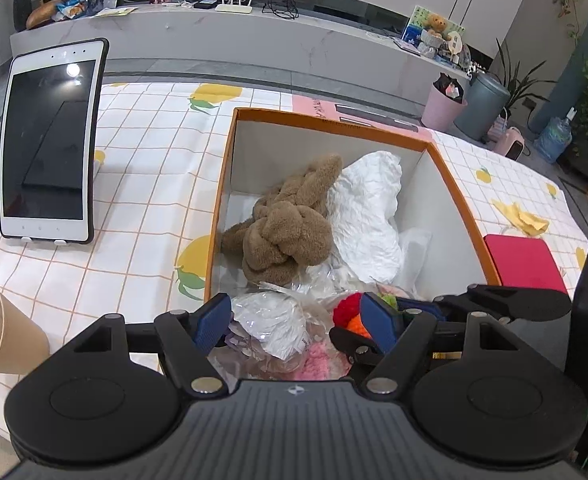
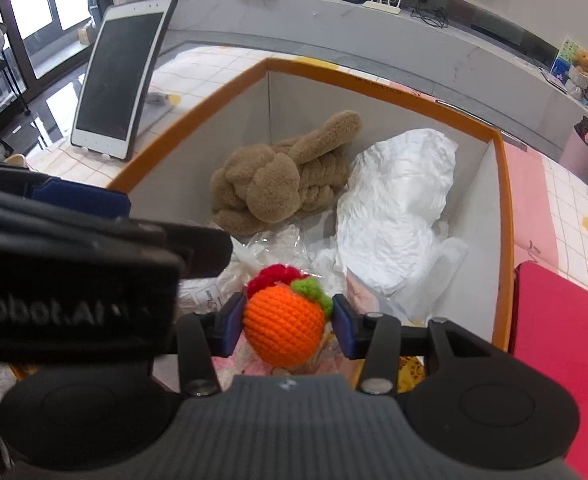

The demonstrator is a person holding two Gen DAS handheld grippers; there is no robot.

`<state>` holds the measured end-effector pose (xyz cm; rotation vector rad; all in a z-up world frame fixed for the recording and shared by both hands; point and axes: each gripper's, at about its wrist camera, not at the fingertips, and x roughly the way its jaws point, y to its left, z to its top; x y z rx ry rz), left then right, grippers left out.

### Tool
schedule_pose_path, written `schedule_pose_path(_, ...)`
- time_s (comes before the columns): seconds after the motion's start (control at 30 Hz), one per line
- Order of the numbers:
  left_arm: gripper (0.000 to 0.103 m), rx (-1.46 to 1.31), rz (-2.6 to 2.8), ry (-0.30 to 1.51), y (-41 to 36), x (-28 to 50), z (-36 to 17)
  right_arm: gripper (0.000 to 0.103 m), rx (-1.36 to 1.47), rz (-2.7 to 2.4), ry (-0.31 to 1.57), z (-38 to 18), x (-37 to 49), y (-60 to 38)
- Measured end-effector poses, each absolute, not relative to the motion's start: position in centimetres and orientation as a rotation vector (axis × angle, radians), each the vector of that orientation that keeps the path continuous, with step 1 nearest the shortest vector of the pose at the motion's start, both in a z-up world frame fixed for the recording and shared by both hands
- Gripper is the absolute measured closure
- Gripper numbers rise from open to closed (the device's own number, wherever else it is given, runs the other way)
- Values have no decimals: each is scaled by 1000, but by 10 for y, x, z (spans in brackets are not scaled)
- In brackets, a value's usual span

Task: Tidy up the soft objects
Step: 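Lower the snack bag and ball into the box and open both tools, then move both tools back over the white pad and yellow cloth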

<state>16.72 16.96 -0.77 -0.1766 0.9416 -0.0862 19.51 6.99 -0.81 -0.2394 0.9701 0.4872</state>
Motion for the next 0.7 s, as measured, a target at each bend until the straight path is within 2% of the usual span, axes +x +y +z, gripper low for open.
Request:
schedule_pose_path(0.07,20,-161,-77,946,168,167,-8,46,-233,479,961,-6,195,69)
schedule_pose_path(0.27,20,-134,-61,941,165,165,-5,24,-219,484,936,2,190,64)
schedule_pose_path(0.33,20,-135,-49,929,165,164,-1,20,-208,496,924,7,187,62)
schedule_pose_path(0.43,20,-164,-16,889,164,158,10,19,-194,512,911,17,181,60)
schedule_pose_path(0.57,20,-182,-8,820,159,146,29,9,-184,510,864,35,169,50)
schedule_pose_path(0.7,19,-184,-11,749,148,132,50,7,-156,510,833,55,154,27)
